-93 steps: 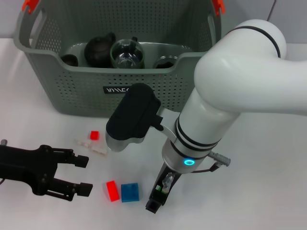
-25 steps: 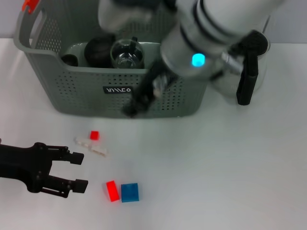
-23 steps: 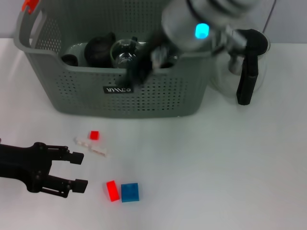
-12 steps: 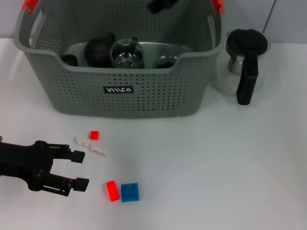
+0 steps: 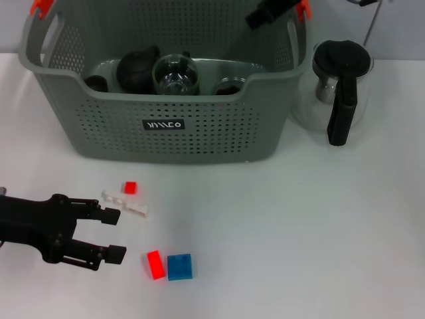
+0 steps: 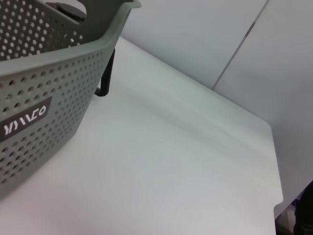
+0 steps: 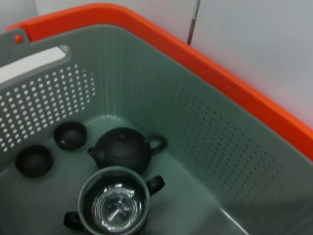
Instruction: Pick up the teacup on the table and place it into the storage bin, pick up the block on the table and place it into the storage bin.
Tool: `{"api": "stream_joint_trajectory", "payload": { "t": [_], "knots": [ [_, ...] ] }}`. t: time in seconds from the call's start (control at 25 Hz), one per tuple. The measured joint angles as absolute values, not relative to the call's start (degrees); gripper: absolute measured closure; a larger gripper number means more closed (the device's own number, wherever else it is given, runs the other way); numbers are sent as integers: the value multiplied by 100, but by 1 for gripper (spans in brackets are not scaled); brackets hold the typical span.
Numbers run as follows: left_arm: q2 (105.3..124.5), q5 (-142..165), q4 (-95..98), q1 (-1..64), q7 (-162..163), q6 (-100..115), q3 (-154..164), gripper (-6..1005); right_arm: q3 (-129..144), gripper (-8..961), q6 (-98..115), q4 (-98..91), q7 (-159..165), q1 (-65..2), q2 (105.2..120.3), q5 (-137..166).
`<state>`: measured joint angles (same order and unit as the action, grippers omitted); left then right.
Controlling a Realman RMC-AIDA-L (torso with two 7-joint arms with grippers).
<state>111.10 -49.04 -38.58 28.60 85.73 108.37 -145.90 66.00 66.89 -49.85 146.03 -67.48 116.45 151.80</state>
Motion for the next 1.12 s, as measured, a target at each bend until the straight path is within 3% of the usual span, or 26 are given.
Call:
{"api": "stream_joint_trajectory", "payload": {
  "t": [0.16, 0.72, 1.04, 1.12],
  "knots": [
    [11118, -4898, -3861, 2887, 8580, 10829, -14590, 123, 6601, 523, 6628, -4869, 14561, -6773, 11657, 15180],
    [11091, -4894, -3856, 2912, 8586, 10819, -14590, 123, 6574, 205, 6374, -5056, 14552, -6740, 11663, 15134],
    [11016, -4897, -3883, 2933, 8587, 10824, -14590, 123, 6503, 23, 6633, -6346, 14354, -6151, 11782, 14158],
    [10999, -4887, -3885, 2948, 8587, 10823, -14589, 124, 6503, 25, 6859, -6729, 14337, -5966, 11786, 13896]
  ]
}}
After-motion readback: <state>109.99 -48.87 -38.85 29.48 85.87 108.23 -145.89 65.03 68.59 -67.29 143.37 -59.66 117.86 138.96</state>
